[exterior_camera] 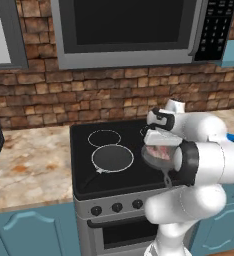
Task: Place one of the steaks on the plate and the other in the bowl. Then place the bowl in the fridge.
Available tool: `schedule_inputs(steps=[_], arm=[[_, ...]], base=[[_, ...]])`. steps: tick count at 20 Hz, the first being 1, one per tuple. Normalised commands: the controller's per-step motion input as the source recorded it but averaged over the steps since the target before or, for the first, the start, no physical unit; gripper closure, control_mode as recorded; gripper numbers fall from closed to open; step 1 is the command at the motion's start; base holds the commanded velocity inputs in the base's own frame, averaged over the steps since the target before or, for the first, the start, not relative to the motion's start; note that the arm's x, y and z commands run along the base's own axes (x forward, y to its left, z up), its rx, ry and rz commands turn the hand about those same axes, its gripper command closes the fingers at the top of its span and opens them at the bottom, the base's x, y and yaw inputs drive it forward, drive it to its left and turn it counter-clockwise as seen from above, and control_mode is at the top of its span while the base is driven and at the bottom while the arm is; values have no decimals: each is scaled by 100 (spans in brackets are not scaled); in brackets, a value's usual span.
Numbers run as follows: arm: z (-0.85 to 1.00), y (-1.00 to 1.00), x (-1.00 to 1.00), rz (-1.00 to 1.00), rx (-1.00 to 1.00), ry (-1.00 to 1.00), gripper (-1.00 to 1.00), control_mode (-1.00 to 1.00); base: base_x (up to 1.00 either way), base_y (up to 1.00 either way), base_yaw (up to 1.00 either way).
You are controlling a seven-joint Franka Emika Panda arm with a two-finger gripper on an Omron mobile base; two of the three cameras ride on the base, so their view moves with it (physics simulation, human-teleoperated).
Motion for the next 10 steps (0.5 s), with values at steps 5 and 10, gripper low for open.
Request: schedule_inputs(steps=[5, 10], arm=[[1, -98, 11, -2, 0, 2, 100, -100], [-2, -99, 22, -1, 3, 2, 100, -100]], base=[[0, 0, 0], [0, 0, 0]])
